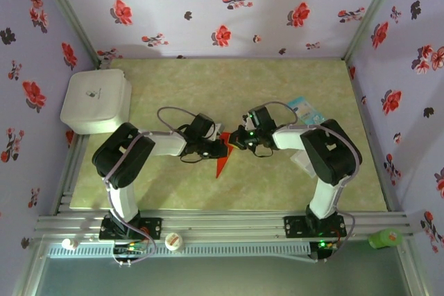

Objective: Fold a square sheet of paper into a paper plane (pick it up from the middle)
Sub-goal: Fold the wing for the fifth time at the center of the table.

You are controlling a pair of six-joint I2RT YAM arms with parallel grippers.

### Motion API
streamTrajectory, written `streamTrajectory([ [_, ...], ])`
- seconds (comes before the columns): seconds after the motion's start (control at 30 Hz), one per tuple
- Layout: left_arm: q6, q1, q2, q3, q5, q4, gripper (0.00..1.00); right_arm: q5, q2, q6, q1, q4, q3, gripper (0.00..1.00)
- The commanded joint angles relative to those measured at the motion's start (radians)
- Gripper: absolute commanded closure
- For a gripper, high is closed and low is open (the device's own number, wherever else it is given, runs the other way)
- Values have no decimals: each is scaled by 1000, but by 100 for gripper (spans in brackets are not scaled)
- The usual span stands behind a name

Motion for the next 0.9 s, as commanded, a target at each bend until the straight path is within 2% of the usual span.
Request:
streamTrajectory([
  [0.0, -4, -11, 7, -40, -46, -122, 98, 7, 38, 28, 5, 33, -6, 99],
  [0.17, -22, -11, -43, -42, -23, -118, 94, 112, 64, -34, 3, -103, 3, 100],
  [0.3, -54, -15, -92, -49, 83, -113, 94, 118, 76, -50, 2, -122, 9, 100],
  [0.5, -133, -31, -157, -88, 107, -36, 90, 126, 75, -53, 1, -132, 15, 100],
  [0.67, -172, -37, -124, -83, 115, 41, 87, 126, 69, -55, 2, -139, 15, 100],
  [0.87, -174, -55, -69, -93, 139, 33, 86, 131, 69, -67, 2, -155, 12, 100],
])
